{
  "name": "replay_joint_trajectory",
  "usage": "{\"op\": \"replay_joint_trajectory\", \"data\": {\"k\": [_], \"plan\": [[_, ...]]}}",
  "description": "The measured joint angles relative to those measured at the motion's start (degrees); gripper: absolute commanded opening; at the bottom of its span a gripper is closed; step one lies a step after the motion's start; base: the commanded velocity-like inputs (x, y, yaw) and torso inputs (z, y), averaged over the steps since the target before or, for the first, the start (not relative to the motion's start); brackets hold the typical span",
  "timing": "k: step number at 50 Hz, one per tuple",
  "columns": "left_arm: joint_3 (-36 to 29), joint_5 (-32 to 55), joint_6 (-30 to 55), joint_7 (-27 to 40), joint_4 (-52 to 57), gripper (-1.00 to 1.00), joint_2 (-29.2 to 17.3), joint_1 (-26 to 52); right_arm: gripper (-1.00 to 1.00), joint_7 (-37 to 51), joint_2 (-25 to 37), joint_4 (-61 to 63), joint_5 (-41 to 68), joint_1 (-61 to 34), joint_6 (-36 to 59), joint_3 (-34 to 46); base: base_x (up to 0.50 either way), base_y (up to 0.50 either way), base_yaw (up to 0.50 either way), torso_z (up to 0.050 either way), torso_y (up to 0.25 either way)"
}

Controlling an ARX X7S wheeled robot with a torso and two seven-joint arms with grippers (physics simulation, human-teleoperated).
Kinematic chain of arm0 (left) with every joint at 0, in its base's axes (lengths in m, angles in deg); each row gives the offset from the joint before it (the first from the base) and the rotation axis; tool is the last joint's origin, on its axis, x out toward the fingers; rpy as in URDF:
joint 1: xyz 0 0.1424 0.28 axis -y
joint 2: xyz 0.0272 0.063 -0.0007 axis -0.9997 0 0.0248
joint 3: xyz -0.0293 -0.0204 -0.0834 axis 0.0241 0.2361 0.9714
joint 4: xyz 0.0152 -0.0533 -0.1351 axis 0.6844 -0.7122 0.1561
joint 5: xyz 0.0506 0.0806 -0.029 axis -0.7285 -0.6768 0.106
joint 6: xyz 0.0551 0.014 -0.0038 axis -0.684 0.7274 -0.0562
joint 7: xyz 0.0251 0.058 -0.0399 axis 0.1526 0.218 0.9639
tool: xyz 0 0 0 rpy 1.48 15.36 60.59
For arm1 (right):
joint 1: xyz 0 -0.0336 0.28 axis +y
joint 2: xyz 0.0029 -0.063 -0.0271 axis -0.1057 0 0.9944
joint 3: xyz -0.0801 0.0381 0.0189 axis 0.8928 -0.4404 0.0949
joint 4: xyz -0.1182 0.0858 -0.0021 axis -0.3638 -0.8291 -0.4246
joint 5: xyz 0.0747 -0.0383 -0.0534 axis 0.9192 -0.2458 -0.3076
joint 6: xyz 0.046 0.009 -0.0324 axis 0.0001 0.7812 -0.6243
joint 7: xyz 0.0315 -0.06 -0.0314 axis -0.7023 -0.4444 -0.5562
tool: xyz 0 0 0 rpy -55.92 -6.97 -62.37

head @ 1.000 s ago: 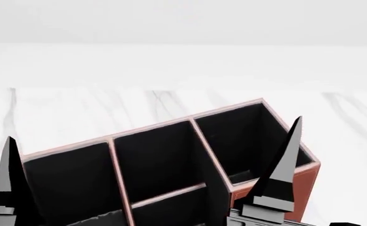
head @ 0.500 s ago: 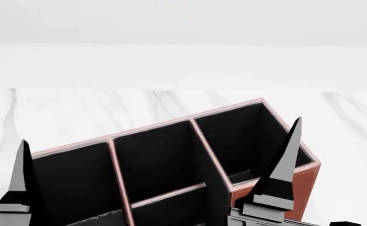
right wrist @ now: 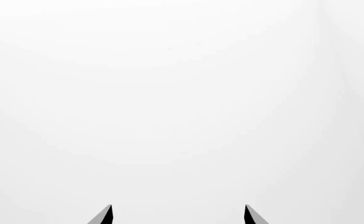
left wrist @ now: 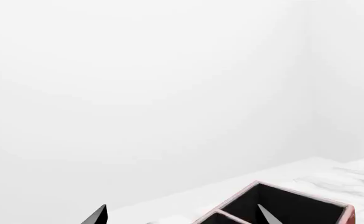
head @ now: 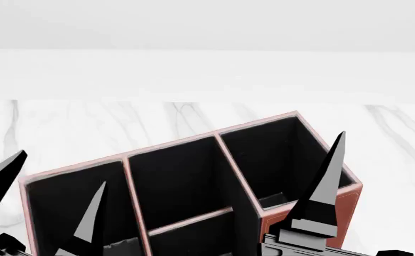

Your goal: Pick up the book and place it in the front compartment of the caddy.

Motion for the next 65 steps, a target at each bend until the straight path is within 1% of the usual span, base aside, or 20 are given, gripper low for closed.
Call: {"op": "replay_joint_trajectory", "data": {"k": [12,26,33,46,65], "plan": [[1.2,11.3,8.1,-4.5,-1.1,1.0,-2.3,4.7,1.0,1.1,1.2,0.5,0.3,-0.4,0.2,0.4,0.0,0.0,0.0,0.0,0.0],[-1.8,19.3,15.7,-8.3,-3.0,1.0,-4.4,8.7,1.0,2.6,2.8,0.8,0.7,-0.9,0.1,1.2,0.0,0.0,0.0,0.0,0.0],[-2.8,23.5,19.7,-8.3,-3.1,1.0,-4.7,11.0,1.0,3.4,3.6,0.9,1.1,-0.9,-0.3,1.5,0.0,0.0,0.0,0.0,0.0],[-4.5,31.6,26.4,-6.8,-4.3,1.0,-3.3,15.9,1.0,4.6,4.8,0.7,1.5,-1.0,-1.0,2.1,0.0,0.0,0.0,0.0,0.0],[-14.0,33.6,32.8,-6.4,-7.9,1.0,-0.8,20.8,1.0,6.4,6.5,0.7,2.2,-1.5,-1.4,3.1,0.0,0.0,0.0,0.0,0.0]]}}
